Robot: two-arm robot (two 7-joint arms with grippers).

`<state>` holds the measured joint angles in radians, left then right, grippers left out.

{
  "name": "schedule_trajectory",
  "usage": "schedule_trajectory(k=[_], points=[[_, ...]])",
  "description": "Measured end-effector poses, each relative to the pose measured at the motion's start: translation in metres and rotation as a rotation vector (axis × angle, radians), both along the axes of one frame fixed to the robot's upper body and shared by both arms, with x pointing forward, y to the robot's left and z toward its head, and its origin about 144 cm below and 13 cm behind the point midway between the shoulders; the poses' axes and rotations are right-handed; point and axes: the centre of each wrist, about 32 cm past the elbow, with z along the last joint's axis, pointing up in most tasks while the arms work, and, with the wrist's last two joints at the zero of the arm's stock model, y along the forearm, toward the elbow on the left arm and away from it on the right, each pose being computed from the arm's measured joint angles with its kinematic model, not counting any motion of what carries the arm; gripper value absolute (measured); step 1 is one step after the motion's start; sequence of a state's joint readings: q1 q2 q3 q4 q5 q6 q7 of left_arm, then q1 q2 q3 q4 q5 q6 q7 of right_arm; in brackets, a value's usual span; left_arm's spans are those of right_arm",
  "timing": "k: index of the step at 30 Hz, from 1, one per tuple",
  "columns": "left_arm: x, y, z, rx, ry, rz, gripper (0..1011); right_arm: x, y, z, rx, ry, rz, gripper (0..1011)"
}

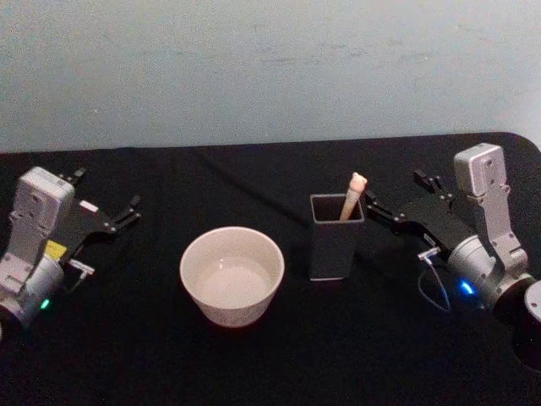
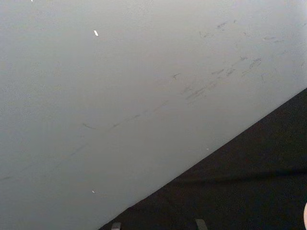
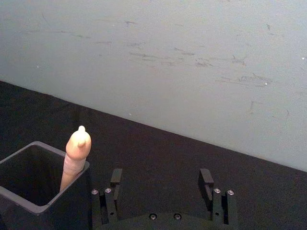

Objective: Pick up the stirring spoon with one hand, stir inside the cup, then place it back in its original position.

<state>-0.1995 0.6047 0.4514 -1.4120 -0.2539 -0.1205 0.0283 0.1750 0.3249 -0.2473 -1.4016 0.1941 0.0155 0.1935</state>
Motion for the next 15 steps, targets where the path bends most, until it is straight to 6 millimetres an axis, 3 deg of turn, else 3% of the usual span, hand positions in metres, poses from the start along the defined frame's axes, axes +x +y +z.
schedule_trajectory(k=[15], points=[[0.0000, 0.0000, 0.0000, 0.000, 0.000, 0.000, 1001, 0.0000, 0.0000, 0.0005, 0.002, -0.002, 0.001, 1000]])
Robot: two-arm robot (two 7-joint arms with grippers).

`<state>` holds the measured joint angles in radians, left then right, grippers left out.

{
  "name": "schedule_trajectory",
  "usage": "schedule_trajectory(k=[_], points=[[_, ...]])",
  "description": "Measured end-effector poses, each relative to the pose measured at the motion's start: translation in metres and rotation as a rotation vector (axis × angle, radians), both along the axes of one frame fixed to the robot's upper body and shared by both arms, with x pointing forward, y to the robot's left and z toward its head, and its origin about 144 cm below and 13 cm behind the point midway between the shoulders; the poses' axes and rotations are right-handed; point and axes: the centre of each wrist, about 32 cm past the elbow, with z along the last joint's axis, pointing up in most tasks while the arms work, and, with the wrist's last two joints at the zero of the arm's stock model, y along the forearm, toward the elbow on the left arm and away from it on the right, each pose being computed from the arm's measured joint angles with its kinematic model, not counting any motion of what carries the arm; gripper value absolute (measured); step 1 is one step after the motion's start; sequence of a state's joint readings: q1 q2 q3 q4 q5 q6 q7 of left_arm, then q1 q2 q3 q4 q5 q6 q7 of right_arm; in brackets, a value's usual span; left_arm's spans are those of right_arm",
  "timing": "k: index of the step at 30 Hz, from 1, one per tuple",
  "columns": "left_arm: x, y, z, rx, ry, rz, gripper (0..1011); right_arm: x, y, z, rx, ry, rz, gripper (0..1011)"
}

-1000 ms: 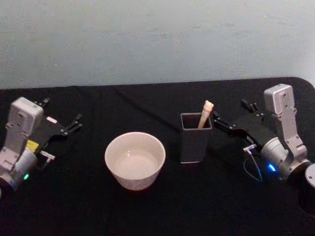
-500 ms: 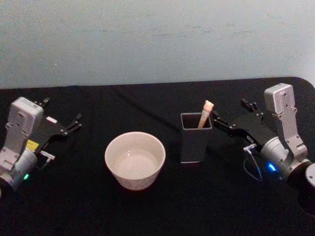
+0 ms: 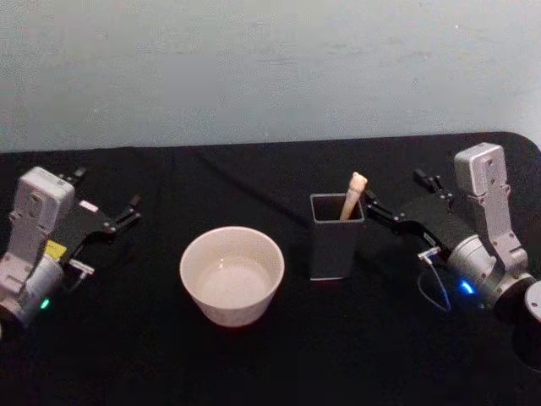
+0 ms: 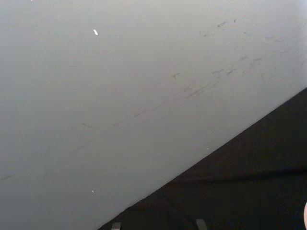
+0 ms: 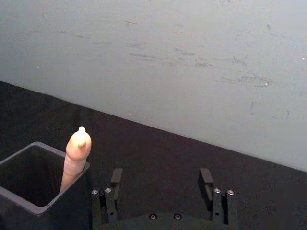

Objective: Pick up the stirring spoon with one hand, stir inside the cup, then place it back in its original position.

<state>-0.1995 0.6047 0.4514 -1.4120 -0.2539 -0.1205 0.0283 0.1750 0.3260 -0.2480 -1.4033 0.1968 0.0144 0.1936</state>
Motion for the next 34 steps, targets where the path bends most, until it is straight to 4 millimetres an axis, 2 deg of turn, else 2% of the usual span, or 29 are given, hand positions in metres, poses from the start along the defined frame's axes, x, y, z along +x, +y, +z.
schedule_trajectory(k=[34], points=[[0.0000, 0.0000, 0.0000, 0.000, 0.000, 0.000, 1001, 0.0000, 0.0000, 0.0001, 0.001, 0.000, 0.000, 1000]])
